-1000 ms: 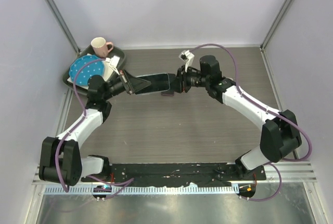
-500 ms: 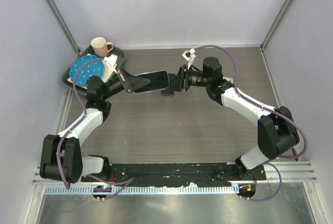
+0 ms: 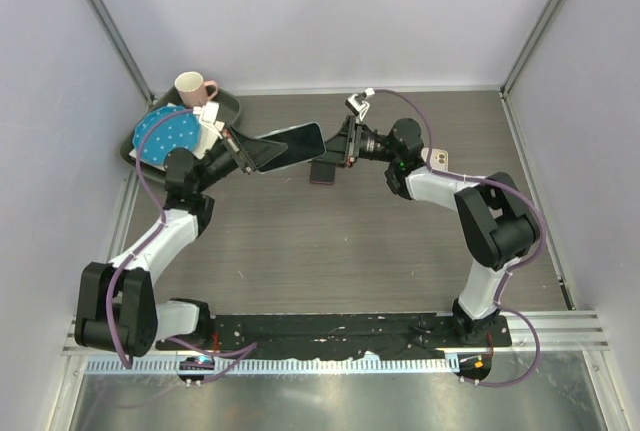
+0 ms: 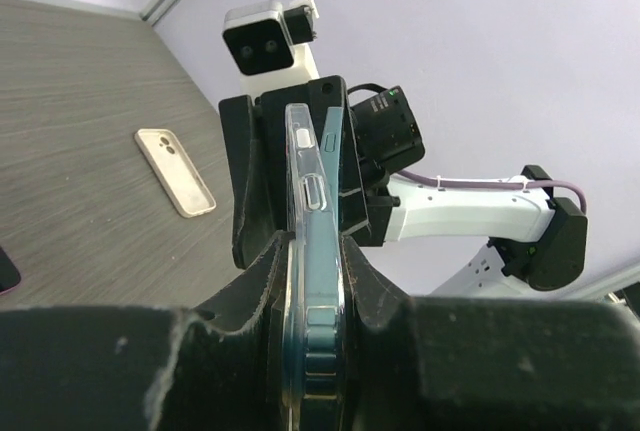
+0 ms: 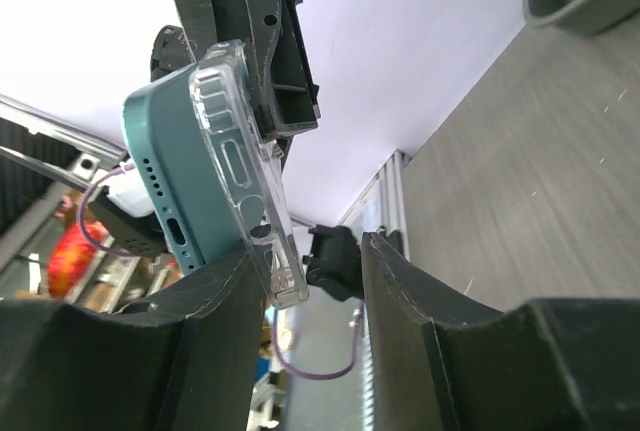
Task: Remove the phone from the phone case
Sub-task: Remove the phone case from the phone.
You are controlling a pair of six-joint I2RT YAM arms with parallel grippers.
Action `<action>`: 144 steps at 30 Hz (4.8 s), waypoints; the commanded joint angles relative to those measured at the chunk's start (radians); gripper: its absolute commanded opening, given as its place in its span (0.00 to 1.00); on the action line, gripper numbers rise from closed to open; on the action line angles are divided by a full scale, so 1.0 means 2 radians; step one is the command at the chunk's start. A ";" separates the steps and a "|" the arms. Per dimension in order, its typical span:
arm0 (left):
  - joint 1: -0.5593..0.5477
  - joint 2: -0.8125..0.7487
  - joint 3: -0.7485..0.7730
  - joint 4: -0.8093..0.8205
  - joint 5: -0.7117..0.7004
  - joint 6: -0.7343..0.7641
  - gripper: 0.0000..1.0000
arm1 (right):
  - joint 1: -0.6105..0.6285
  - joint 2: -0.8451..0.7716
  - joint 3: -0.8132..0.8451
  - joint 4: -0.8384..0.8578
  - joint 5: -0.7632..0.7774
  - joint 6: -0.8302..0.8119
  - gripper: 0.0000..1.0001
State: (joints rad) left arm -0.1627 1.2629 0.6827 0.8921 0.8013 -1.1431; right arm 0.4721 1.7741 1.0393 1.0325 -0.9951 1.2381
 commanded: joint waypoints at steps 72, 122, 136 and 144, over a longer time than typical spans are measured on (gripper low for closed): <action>-0.061 0.030 -0.012 -0.241 0.108 0.144 0.00 | -0.053 -0.087 0.000 0.319 -0.019 0.061 0.13; -0.034 0.023 -0.034 0.103 0.143 -0.073 0.00 | -0.039 -0.141 -0.089 0.278 -0.124 0.072 0.59; -0.034 0.005 -0.011 0.200 0.149 -0.164 0.00 | -0.078 -0.264 -0.124 -0.030 -0.103 -0.219 0.64; -0.050 0.011 0.021 0.224 0.157 -0.186 0.00 | -0.090 -0.182 -0.124 0.137 -0.108 -0.068 0.62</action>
State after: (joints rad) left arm -0.2417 1.3151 0.6678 1.2278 1.1198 -1.4830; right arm 0.2913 1.3087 0.7902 1.0397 -1.2121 0.9058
